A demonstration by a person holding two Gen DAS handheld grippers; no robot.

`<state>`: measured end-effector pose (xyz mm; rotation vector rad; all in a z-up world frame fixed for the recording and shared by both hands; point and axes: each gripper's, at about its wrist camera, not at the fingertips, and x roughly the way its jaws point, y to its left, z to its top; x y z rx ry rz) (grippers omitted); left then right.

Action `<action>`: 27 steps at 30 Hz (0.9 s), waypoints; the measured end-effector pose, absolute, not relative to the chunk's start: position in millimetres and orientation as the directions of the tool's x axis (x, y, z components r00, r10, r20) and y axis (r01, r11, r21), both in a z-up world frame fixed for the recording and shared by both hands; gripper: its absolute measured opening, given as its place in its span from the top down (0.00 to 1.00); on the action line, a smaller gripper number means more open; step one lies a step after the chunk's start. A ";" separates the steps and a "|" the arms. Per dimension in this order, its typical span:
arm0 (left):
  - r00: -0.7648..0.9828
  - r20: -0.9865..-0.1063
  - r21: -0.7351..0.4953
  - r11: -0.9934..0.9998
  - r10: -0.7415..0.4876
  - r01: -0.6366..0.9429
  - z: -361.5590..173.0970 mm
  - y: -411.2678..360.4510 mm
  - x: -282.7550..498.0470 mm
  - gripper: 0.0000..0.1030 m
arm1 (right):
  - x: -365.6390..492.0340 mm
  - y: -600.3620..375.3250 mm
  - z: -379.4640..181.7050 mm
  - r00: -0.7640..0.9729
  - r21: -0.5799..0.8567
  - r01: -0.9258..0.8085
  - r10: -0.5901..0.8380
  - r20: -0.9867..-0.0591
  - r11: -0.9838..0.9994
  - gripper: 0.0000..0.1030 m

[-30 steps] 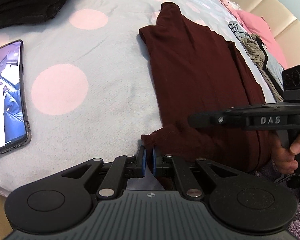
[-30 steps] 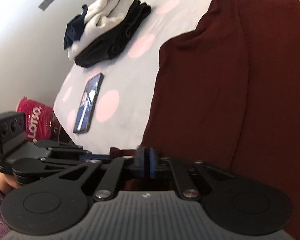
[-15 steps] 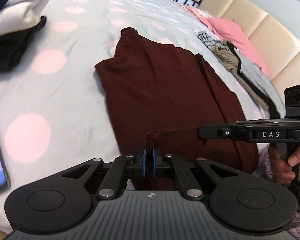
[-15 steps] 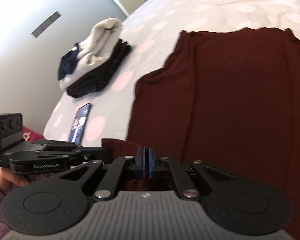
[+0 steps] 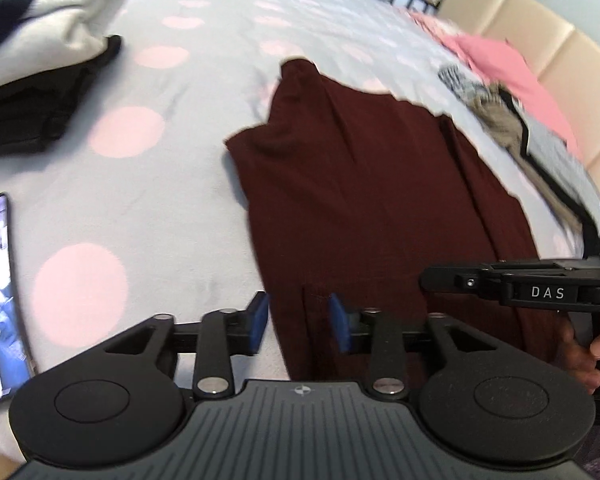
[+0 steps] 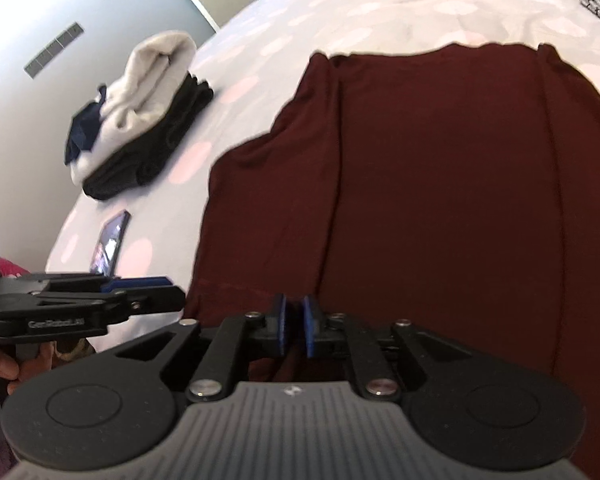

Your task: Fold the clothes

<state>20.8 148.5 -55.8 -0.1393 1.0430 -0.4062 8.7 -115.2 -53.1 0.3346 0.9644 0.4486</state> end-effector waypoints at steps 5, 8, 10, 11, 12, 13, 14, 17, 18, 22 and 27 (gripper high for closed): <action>0.396 -0.820 -0.326 0.906 -0.413 0.269 -53.5 153.2 -6.9 0.68 | -0.1 -124.7 -49.4 0.498 0.484 -0.208 0.518 -0.695 0.850 0.70; 0.364 -0.831 -0.322 0.898 -0.420 0.301 -53.8 148.7 -20.4 0.66 | -0.5 -122.1 -51.0 0.487 0.495 -0.214 0.531 -0.694 0.842 0.69; 0.343 -0.838 -0.320 0.891 -0.424 0.322 -54.0 145.6 -29.3 0.66 | 0.6 -117.0 -51.7 0.475 0.496 -0.226 0.540 -0.695 0.838 0.69; 0.333 -0.843 -0.316 0.890 -0.422 0.329 -54.8 143.9 -32.1 0.66 | 1.4 -113.7 -52.4 0.469 0.492 -0.231 0.539 -0.700 0.839 0.70; 0.322 -0.851 -0.310 0.892 -0.415 0.330 -56.8 142.3 -32.5 0.66 | 2.3 -110.1 -53.5 0.462 0.481 -0.237 0.534 -0.709 0.844 0.70; 0.308 -0.859 -0.306 0.893 -0.409 0.331 -59.3 140.9 -32.9 0.66 | 3.4 -106.0 -54.8 0.453 0.468 -0.244 0.526 -0.720 0.850 0.70; 0.292 -0.866 -0.306 0.892 -0.406 0.331 -61.8 139.2 -33.2 0.70 | 4.2 -102.2 -56.4 0.446 0.453 -0.252 0.518 -0.730 0.855 0.72; 0.255 -0.880 -0.304 0.888 -0.401 0.345 -67.7 135.5 -34.6 0.91 | 4.7 -93.6 -56.5 0.455 0.415 -0.290 0.505 -0.733 0.863 0.94; 0.250 -0.885 -0.298 0.890 -0.393 0.344 -69.7 135.0 -35.2 0.95 | 4.3 -91.8 -54.6 0.467 0.406 -0.300 0.504 -0.727 0.863 0.95; 0.231 -0.898 -0.288 0.897 -0.374 0.334 -76.7 136.3 -35.6 0.96 | 4.7 -87.0 -49.9 0.494 0.377 -0.330 0.499 -0.712 0.865 0.95; 0.234 -0.900 -0.287 0.903 -0.368 0.319 -75.8 139.5 -36.0 0.96 | 6.4 -90.4 -59.3 0.475 0.368 -0.292 0.468 -0.745 0.883 0.87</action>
